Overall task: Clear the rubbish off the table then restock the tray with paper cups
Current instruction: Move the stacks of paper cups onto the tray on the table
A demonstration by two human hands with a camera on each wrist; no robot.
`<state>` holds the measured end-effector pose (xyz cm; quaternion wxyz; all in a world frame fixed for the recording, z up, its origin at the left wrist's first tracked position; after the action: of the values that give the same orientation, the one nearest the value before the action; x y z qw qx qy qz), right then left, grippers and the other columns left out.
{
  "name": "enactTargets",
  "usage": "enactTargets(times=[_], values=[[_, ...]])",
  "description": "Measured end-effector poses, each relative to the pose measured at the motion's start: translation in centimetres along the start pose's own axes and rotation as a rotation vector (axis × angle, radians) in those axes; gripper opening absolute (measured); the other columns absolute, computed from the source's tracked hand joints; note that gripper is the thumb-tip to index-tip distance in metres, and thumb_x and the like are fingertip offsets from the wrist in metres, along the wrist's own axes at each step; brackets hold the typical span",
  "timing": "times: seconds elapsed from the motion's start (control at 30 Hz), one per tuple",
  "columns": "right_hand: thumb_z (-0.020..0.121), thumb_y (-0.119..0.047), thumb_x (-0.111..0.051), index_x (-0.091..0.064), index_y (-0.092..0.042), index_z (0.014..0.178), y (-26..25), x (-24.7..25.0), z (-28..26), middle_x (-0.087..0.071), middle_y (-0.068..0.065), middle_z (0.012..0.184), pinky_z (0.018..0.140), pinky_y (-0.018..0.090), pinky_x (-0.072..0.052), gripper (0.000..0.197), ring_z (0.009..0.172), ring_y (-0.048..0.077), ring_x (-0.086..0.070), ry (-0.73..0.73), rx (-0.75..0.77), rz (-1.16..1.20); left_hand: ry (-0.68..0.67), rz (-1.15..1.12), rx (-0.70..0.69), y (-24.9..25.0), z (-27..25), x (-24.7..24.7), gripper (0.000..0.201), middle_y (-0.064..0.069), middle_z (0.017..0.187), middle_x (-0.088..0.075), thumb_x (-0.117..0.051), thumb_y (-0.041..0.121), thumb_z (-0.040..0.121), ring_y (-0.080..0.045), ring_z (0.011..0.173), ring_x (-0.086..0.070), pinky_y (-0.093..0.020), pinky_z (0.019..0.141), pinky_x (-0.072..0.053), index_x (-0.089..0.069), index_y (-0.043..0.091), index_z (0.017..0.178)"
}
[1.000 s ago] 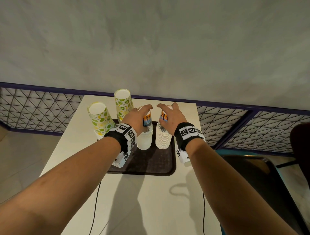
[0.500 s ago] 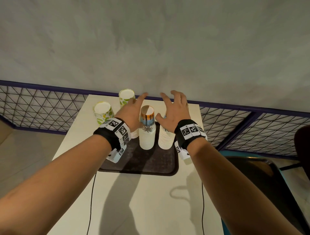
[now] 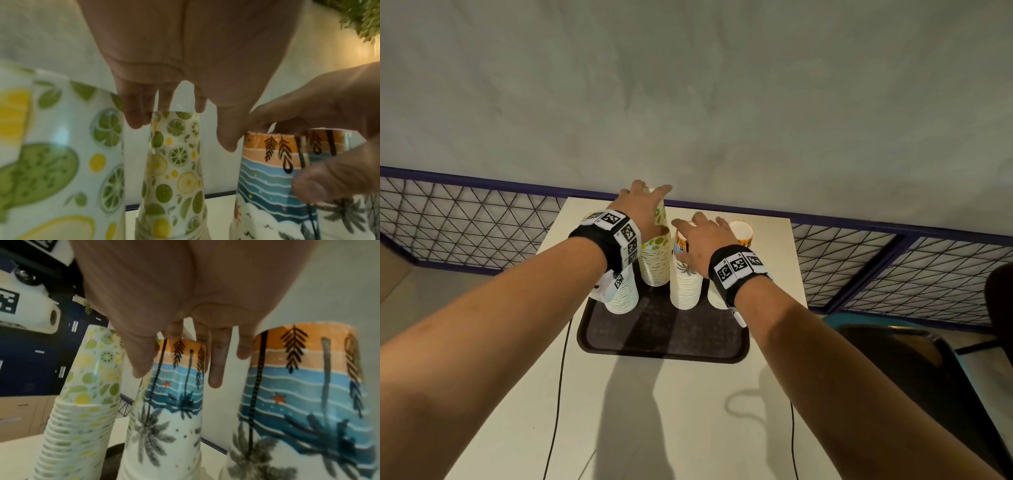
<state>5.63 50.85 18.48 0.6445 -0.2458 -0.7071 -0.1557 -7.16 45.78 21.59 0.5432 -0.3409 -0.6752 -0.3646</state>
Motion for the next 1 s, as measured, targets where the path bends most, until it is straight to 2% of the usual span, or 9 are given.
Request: enactTargets(times=[0.07,0.1,0.27,0.67,0.8,1.0], values=[[0.095,-0.033,-0.062,-0.032,-0.025,0.152,0.2,-0.1,0.0,-0.041,0.017,0.144,0.101,0.047,-0.048,0.065,0.120,0.040,-0.056,-0.031,-0.014,0.046,-0.001,-0.010,0.001,0.1,0.1,0.0,0.081,-0.016,0.163,-0.027,-0.076,0.036,0.095,-0.045,0.140,-0.048,-0.054,0.111,-0.050,-0.032,0.039,0.162],[0.095,-0.030,-0.062,-0.032,-0.025,0.152,0.4,-0.1,0.0,-0.038,0.018,0.145,0.098,0.046,-0.051,0.064,0.119,0.040,-0.056,-0.045,-0.020,0.060,0.009,-0.021,0.002,0.1,0.1,0.1,0.074,-0.016,0.160,-0.031,-0.074,0.033,0.097,-0.045,0.136,-0.052,-0.052,0.110,-0.051,-0.037,0.038,0.161],[0.097,-0.028,-0.060,-0.028,-0.026,0.155,0.9,-0.2,0.0,-0.033,0.018,0.149,0.099,0.042,-0.049,0.066,0.126,0.039,-0.052,-0.051,-0.027,0.039,0.024,-0.013,-0.010,0.2,0.2,0.8,0.060,-0.017,0.147,-0.040,-0.069,0.026,0.101,-0.042,0.123,-0.062,-0.048,0.103,-0.055,-0.048,0.030,0.157],[0.096,-0.025,-0.062,-0.027,-0.024,0.154,1.1,-0.8,0.4,-0.034,0.019,0.145,0.098,0.044,-0.051,0.067,0.123,0.039,-0.053,-0.011,-0.085,0.042,-0.036,0.060,-0.097,0.7,-1.2,0.7,0.067,-0.014,0.147,-0.043,-0.072,0.030,0.098,-0.033,0.127,-0.059,-0.045,0.103,-0.055,-0.044,0.036,0.159],[0.092,-0.021,-0.067,-0.026,-0.022,0.154,1.0,-1.1,0.5,-0.032,0.020,0.146,0.100,0.046,-0.050,0.074,0.124,0.041,-0.052,-0.015,-0.112,0.023,-0.046,0.057,-0.116,0.6,-1.8,0.6,0.067,-0.012,0.147,-0.044,-0.072,0.031,0.098,-0.031,0.129,-0.058,-0.041,0.102,-0.052,-0.045,0.037,0.159],[0.091,-0.022,-0.066,-0.025,-0.017,0.154,0.6,-1.2,0.7,-0.036,0.022,0.145,0.103,0.048,-0.045,0.075,0.126,0.043,-0.049,0.014,-0.114,-0.037,-0.061,0.084,-0.120,0.8,-2.8,0.6,0.070,-0.012,0.152,-0.043,-0.072,0.030,0.099,-0.030,0.136,-0.053,-0.041,0.108,-0.051,-0.041,0.036,0.161]])
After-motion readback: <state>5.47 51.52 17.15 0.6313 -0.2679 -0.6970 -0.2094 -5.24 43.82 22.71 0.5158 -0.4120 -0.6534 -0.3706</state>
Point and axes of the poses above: each hand's wrist, its own z-axis towards the middle knuckle, its own x-axis out of the back of the hand, y = z × x, the point moved 7 cm from there along z, towards the middle knuckle
